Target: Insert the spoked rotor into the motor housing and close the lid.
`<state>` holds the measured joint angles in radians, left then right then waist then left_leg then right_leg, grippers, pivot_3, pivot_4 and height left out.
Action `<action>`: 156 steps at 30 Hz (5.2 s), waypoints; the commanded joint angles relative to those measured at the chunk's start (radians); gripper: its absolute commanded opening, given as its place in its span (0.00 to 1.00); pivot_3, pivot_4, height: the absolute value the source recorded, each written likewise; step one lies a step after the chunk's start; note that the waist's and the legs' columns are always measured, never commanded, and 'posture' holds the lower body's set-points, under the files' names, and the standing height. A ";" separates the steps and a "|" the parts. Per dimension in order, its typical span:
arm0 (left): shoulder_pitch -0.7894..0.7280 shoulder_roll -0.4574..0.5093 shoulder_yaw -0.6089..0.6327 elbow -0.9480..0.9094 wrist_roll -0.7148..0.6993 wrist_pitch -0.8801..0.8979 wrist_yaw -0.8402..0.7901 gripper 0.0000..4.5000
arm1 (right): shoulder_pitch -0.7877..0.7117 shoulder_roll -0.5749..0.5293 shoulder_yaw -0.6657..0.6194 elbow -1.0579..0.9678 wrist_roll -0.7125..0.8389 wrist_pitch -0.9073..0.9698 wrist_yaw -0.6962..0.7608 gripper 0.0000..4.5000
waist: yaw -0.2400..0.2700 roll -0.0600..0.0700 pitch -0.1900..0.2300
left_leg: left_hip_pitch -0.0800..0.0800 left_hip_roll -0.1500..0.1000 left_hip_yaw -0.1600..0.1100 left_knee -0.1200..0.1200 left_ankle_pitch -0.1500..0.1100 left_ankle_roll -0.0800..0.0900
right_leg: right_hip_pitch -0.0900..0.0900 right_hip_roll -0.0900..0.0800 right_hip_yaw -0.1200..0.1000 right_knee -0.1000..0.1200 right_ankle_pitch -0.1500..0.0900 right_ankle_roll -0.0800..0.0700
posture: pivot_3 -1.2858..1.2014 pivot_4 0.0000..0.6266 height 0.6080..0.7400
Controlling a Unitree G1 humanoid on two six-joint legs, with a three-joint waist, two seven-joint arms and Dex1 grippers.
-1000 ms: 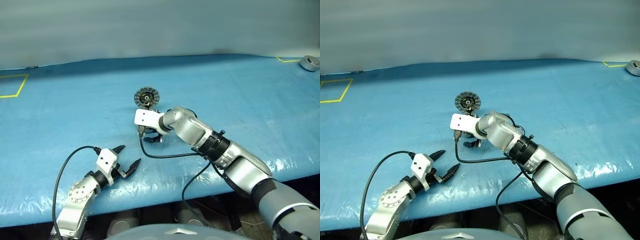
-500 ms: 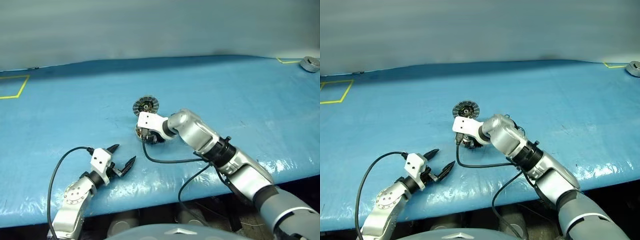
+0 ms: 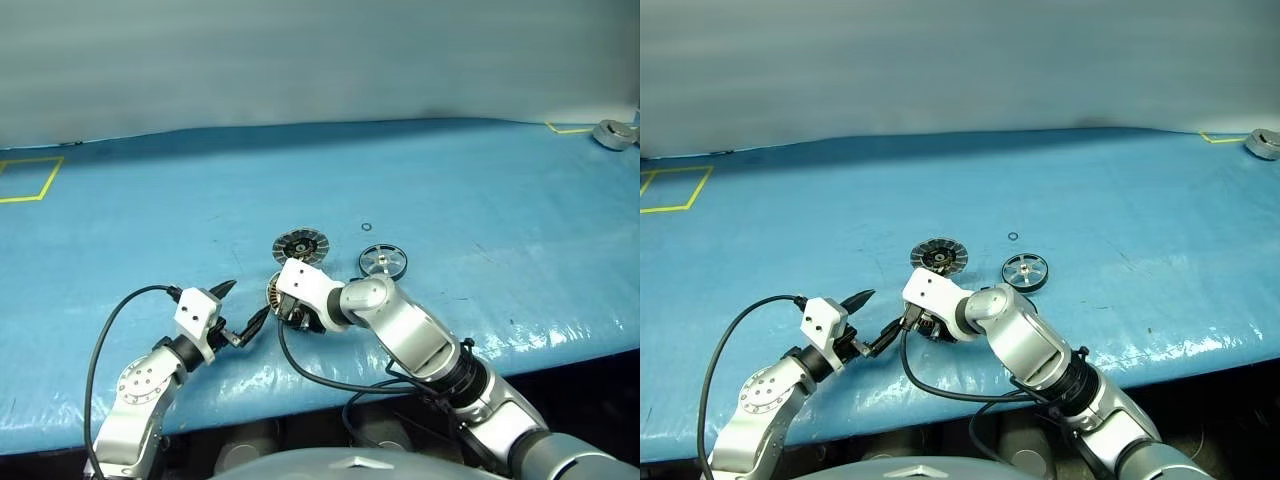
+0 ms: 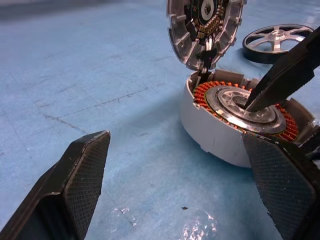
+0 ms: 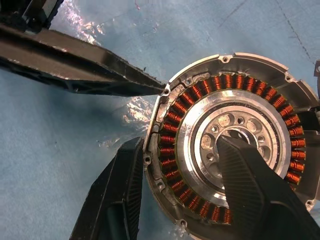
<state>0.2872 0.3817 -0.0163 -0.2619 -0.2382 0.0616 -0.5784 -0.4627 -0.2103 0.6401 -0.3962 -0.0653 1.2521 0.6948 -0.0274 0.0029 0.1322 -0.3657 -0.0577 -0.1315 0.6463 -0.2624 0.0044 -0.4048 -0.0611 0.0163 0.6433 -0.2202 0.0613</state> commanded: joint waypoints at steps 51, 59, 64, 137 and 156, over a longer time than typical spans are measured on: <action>0.014 0.024 -0.066 -0.092 -0.047 0.051 -0.092 1.00 | -0.330 0.086 -0.641 0.948 0.095 -0.494 -0.563 0.87 | -0.010 0.006 0.020 | -0.013 0.000 0.006 -0.001 -0.001 0.002 | -0.009 0.000 0.005 0.001 0.003 -0.005 | 0.52 0.24 1.00; 0.004 0.026 -0.062 -0.074 -0.041 0.037 -0.096 1.00 | -0.275 0.080 -0.619 0.883 0.086 -0.419 -0.566 0.38 | -0.009 0.006 0.020 | -0.012 0.000 0.006 0.000 -0.001 0.002 | -0.008 0.000 0.005 0.001 0.003 -0.004 | 0.52 0.24 1.00; 0.000 0.026 -0.058 -0.060 -0.040 0.029 -0.099 1.00 | -0.253 0.081 -0.612 0.800 0.095 -0.362 -0.560 0.14 | -0.009 0.006 0.020 | -0.012 -0.001 0.006 0.000 -0.001 0.002 | -0.008 0.000 0.004 0.001 0.003 -0.004 | 0.52 0.24 1.00; 0.019 0.004 -0.054 0.005 -0.046 -0.093 -0.120 1.00 | 0.246 0.034 -0.255 -0.104 0.302 -0.322 -0.361 0.58 | 0.002 0.005 0.022 | -0.012 0.000 0.003 0.002 0.000 0.002 | -0.006 0.000 0.002 0.000 0.002 -0.002 | 0.52 0.24 1.00; 0.009 -0.008 -0.056 0.034 -0.029 -0.128 -0.118 1.00 | 0.045 0.104 -0.141 -0.153 0.298 0.068 -0.485 0.01 | 0.000 0.005 0.022 | -0.012 0.000 0.002 0.002 0.000 0.001 | -0.008 0.000 0.001 0.001 0.003 -0.003 | 0.52 0.24 1.00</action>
<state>0.2987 0.3773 -0.0709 -0.2234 -0.2730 -0.0391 -0.6981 -0.4017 -0.1166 0.4869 -0.5404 0.2319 1.3075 0.2141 -0.0273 0.0078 0.1544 -0.3777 -0.0580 -0.1292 0.6481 -0.2624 0.0056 -0.4125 -0.0610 0.0177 0.6439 -0.2174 0.0581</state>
